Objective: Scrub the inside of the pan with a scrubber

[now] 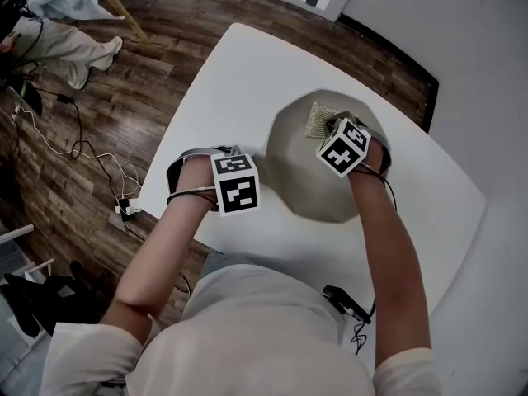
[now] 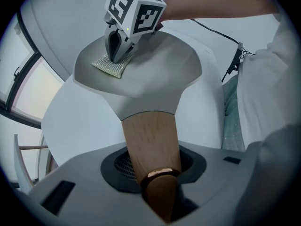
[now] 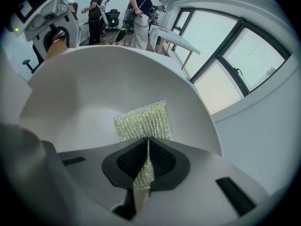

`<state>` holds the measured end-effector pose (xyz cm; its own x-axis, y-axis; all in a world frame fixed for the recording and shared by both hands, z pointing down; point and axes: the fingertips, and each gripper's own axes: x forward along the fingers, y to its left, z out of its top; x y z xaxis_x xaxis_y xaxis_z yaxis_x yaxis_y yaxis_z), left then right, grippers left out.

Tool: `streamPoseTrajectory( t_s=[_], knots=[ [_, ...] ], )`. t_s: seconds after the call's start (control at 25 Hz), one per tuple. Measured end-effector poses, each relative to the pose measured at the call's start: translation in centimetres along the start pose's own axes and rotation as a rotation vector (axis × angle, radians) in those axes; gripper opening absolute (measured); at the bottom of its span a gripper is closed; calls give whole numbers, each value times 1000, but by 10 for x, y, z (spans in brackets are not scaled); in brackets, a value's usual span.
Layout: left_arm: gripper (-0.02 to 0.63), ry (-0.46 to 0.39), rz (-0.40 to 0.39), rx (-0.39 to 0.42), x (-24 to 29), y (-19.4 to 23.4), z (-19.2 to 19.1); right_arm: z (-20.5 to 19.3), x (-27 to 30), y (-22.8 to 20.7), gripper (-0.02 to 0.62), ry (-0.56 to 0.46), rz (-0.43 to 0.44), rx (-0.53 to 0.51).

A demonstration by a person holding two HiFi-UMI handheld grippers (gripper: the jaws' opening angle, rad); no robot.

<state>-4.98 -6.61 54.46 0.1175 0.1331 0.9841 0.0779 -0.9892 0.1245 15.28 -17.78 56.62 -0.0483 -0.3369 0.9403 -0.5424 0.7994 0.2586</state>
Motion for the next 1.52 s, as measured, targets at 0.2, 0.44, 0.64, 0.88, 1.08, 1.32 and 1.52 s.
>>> streamPoseTrajectory(
  t_s=[0.2, 0.44, 0.64, 0.88, 1.08, 1.32, 1.52],
  knots=[
    [152, 0, 0, 1, 0, 0, -2, 16, 1, 13, 23, -62, -7, -78],
    [152, 3, 4, 4, 0, 0, -1, 31, 0, 27, 23, -138, 42, -68],
    [152, 9, 6, 4, 1, 1, -1, 43, -1, 47, 23, -193, 125, -56],
    [152, 10, 5, 4, 0, 2, 0, 53, -6, 69, 23, -257, 219, -39],
    [152, 14, 6, 5, 1, 3, 1, 52, -13, 90, 23, -263, 323, -33],
    [152, 17, 7, 1, 1, 2, 1, 43, -22, 116, 23, -230, 417, -92],
    [152, 10, -2, -3, 1, 3, 0, 37, -27, 129, 23, -199, 445, -109]
  ],
)
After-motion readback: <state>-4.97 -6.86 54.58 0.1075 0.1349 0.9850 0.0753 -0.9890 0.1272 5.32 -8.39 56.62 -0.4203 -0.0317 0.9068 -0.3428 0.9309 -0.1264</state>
